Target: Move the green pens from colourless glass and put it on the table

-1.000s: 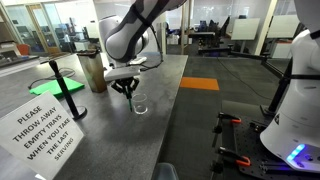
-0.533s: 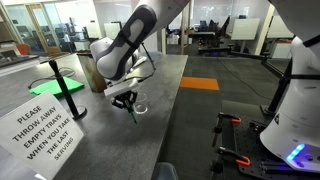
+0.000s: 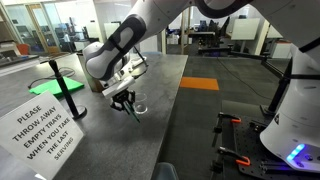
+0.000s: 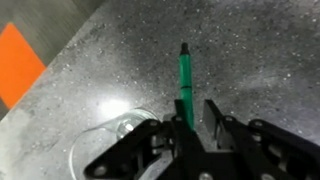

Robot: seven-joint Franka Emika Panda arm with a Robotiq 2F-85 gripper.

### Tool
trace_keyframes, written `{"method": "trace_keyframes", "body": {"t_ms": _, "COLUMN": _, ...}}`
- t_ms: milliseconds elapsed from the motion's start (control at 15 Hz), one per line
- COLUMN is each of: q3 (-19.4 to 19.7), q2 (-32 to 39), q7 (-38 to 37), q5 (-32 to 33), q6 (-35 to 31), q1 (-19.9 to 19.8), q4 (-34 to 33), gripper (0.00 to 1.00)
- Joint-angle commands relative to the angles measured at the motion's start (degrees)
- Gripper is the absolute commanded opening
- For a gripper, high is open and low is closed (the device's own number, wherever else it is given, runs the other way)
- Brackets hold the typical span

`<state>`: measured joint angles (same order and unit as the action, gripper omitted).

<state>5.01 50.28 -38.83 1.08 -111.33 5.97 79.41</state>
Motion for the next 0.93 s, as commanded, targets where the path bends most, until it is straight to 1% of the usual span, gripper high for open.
{"method": "trace_keyframes", "body": {"t_ms": 0, "q3": 0.1, "q2": -0.8, "q7": 3.3, "q5": -1.5, "q6": -5.7, "q1": -0.2, "q4": 0.3, "gripper": 0.58}}
{"method": "trace_keyframes", "body": {"t_ms": 67, "q3": 0.0, "q2": -1.5, "q7": 3.7, "q5": -1.7, "q6": -8.2, "q1": -0.3, "q4": 1.2, "gripper": 0.68}}
{"method": "trace_keyframes", "body": {"t_ms": 133, "q3": -0.1, "q2": -2.5, "q7": 4.3, "q5": -1.9, "q6": -10.8, "q1": -0.5, "q4": 2.5, "gripper": 0.74}}
{"method": "trace_keyframes", "body": {"t_ms": 333, "q3": -0.9, "q2": -5.1, "q7": 6.9, "q5": -3.7, "q6": -15.7, "q1": -1.5, "q4": 4.9, "gripper": 0.98}}
{"method": "trace_keyframes", "body": {"t_ms": 400, "q3": -0.7, "q2": -6.3, "q7": 7.5, "q5": -4.1, "q6": -17.8, "q1": -1.5, "q4": 6.3, "gripper": 1.0}}
{"method": "trace_keyframes", "body": {"t_ms": 533, "q3": -0.7, "q2": -8.7, "q7": 9.6, "q5": -4.6, "q6": -20.6, "q1": -2.0, "q4": 8.7, "gripper": 1.0}}
{"method": "trace_keyframes", "body": {"t_ms": 733, "q3": -0.1, "q2": -13.1, "q7": 11.6, "q5": -3.7, "q6": -20.0, "q1": -2.2, "q4": 12.5, "gripper": 1.0}}
{"method": "trace_keyframes", "body": {"t_ms": 867, "q3": 0.5, "q2": -16.5, "q7": 13.6, "q5": -2.2, "q6": -18.3, "q1": -2.1, "q4": 14.9, "gripper": 1.0}}
